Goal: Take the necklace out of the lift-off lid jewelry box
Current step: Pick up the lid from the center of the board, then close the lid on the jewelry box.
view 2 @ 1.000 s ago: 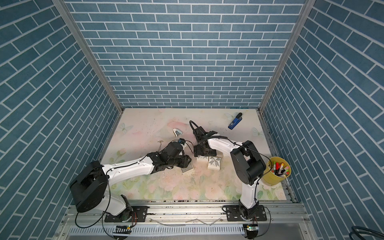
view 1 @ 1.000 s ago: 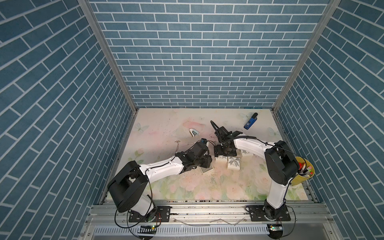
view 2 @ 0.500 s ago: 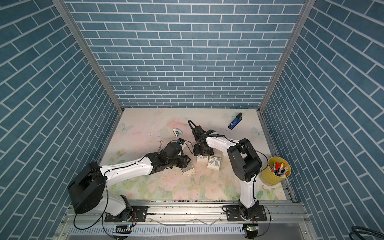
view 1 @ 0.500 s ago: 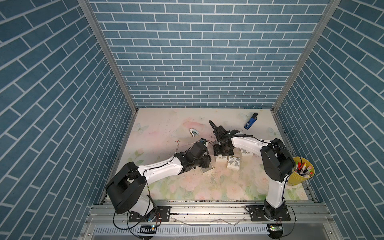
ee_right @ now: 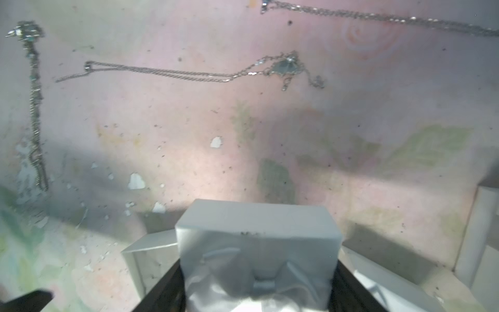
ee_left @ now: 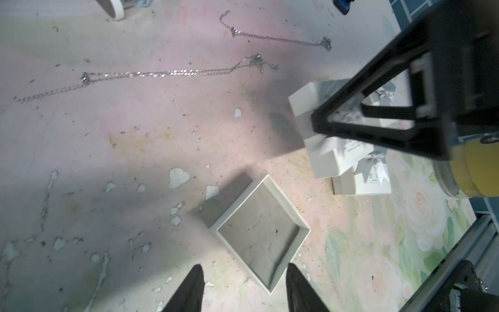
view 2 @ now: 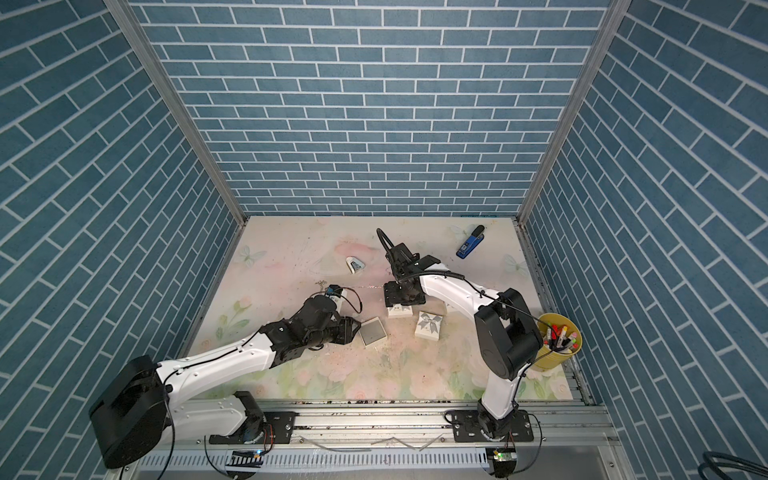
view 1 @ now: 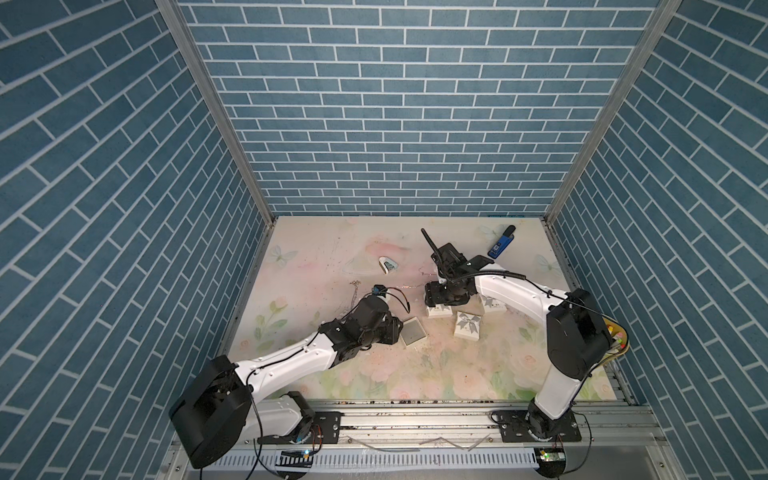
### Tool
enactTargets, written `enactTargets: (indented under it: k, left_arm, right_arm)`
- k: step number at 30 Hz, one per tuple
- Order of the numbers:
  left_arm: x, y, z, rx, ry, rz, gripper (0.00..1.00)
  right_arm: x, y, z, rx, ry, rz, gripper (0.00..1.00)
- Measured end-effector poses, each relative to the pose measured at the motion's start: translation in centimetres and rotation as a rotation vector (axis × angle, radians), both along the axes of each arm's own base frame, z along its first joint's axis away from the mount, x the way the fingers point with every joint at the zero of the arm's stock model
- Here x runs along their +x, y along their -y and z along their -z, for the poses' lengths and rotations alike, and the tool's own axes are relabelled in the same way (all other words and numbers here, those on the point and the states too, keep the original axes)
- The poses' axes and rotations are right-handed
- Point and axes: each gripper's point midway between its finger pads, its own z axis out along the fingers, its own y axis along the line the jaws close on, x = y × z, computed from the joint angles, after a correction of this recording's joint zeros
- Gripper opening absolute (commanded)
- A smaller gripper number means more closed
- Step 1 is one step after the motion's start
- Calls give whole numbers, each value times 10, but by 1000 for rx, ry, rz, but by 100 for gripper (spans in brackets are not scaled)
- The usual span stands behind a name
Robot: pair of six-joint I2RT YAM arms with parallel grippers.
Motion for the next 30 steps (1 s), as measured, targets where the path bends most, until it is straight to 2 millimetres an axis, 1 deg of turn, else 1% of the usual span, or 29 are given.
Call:
enactTargets:
  k: [3, 5, 8, 10, 16, 20, 23, 30]
  left_arm:
    - [-9, -11, 17, -8, -39, -21, 40]
    - [-14, -13, 25, -8, -61, -21, 38]
    - [-17, -11, 33, -18, -86, -16, 35]
    - [-17, -6, 37, -34, -99, -10, 34]
    - [-13, 7, 49, -77, -131, 0, 32]
    - [-11, 10, 57, -101, -153, -4, 31]
    - [-9, 13, 58, -117, -155, -3, 31]
    - [-5, 16, 57, -138, -150, -4, 31]
  right_arm:
    - [-14, -15, -6, 34, -6, -76, 66]
    - [-24, -24, -7, 52, -19, -126, 65]
    - [-37, -35, -7, 80, -46, -193, 64]
    - [-44, -40, -6, 96, -65, -228, 64]
    - [-53, -43, -1, 113, -105, -280, 64]
    - [-58, -42, 6, 102, -136, -298, 64]
    - [-60, -40, 11, 89, -153, -303, 64]
    - [-63, -43, 16, 100, -177, -309, 64]
